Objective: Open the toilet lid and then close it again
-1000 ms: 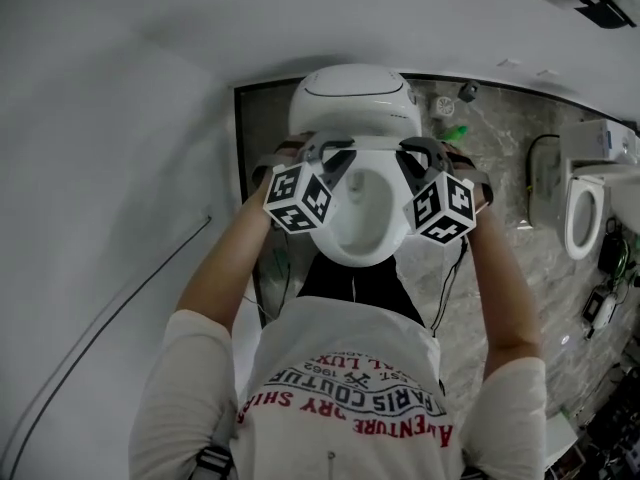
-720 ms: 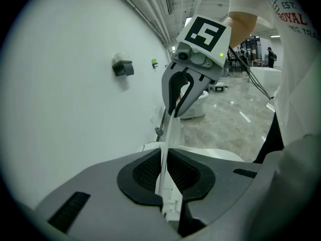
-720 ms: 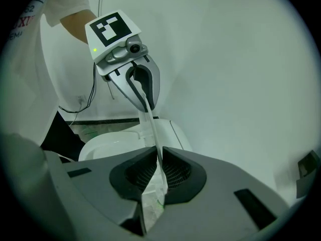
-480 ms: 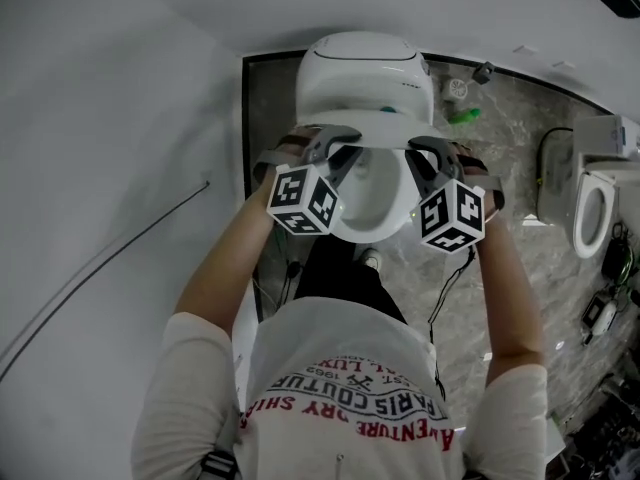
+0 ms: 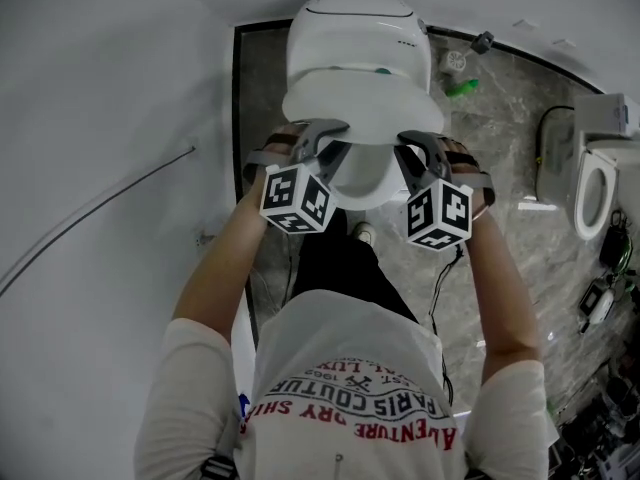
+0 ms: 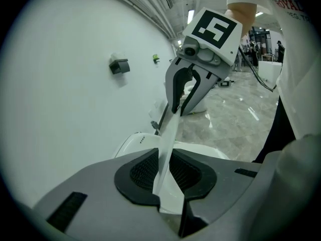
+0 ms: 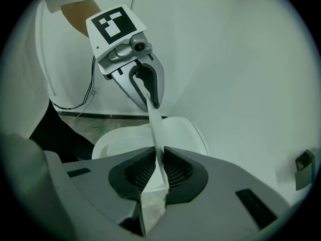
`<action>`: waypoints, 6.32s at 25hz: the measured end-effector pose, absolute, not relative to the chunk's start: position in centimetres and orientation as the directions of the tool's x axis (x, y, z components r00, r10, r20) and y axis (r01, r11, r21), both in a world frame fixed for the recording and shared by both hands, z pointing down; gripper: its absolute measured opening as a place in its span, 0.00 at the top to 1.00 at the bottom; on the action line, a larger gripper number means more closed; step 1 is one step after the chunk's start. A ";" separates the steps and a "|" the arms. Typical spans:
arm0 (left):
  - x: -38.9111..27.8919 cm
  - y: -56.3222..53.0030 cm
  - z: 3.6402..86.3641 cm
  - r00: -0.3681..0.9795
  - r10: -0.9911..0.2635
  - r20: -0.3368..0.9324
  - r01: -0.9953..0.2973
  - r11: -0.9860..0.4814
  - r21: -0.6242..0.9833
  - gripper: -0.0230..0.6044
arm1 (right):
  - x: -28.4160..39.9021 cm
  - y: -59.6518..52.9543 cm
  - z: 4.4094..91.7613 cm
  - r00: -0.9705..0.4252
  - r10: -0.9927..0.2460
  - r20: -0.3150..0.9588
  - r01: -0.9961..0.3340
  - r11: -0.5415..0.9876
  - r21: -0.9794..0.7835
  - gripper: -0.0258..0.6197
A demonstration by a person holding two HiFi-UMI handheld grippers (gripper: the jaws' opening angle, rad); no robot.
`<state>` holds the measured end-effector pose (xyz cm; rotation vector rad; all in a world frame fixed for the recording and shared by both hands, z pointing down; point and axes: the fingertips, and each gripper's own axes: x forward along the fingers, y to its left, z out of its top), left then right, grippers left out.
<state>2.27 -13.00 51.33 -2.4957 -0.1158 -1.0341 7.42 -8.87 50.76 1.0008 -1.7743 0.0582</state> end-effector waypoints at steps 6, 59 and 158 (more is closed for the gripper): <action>-0.4 -9.1 54.3 0.707 -0.101 0.700 0.251 -0.889 -0.382 0.83 | 4.6 -4.9 53.8 -0.079 -0.583 0.809 -0.585 0.684 0.435 0.91; -8.8 6.1 85.3 0.541 -0.077 0.837 0.238 -0.941 -0.241 0.65 | -4.3 9.5 85.1 -0.162 -0.398 0.903 -0.628 0.748 0.217 0.82; -10.7 1.5 17.2 0.838 -0.546 0.011 -0.545 -0.834 0.085 0.95 | 2.2 8.9 21.7 0.073 -0.969 0.234 -0.997 -0.064 0.047 0.94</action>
